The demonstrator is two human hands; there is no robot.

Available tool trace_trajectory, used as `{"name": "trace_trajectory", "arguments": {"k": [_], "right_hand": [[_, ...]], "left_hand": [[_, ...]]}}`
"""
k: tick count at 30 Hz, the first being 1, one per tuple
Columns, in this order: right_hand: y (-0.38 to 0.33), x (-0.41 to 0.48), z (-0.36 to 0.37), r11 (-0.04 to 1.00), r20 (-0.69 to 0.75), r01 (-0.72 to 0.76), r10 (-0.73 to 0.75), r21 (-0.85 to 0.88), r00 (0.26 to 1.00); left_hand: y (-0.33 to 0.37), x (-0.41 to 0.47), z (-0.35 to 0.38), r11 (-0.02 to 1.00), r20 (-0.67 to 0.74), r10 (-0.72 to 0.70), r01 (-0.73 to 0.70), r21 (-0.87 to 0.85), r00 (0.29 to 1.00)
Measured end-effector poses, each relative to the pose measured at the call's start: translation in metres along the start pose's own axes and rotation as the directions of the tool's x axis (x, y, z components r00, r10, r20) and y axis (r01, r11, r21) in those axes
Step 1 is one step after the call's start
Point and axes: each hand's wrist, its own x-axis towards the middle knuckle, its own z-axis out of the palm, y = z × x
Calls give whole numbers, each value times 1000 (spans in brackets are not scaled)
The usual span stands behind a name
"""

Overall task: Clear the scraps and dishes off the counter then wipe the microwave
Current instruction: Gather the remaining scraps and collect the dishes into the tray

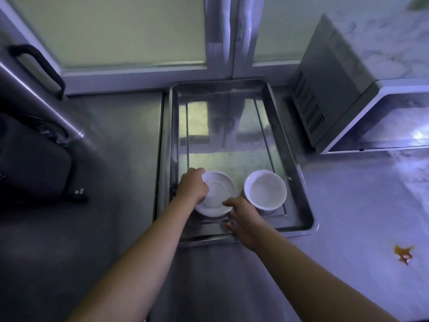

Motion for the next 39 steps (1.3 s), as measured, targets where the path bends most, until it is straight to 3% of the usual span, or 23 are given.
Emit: {"name": "trace_trajectory", "arguments": {"k": [8,10,13,16,19,22,26,29,39], "right_hand": [[-4,-19,-14,994,41,87,-90,64,995],[-10,-35,-29,989,50,149,-150,17,987],[-15,-83,-71,959,63,271,-266,-79,962],[-11,-141,-140,931,5,363,-363,-42,932],[-2,-189,-226,903,-258,426,-399,57,880],[13,-234,-315,840,-501,514,-373,175,781],[37,-288,-410,742,-624,626,-375,241,685],[56,-316,-468,705,-651,652,-360,279,668],[79,-353,-614,666,-681,672,-330,323,654]], "left_hand": [[8,-19,-8,995,20,-62,61,79,998],[20,-37,-13,997,-60,-63,61,-40,996],[51,-78,-11,913,-85,-88,47,-404,992],[101,-131,12,655,66,-87,108,-748,994],[167,-173,56,581,222,47,154,-799,974],[246,-211,106,610,335,216,141,-780,917],[335,-264,164,652,394,352,80,-754,849],[382,-298,208,677,425,395,55,-734,814],[482,-349,310,735,445,374,33,-678,813]]}}
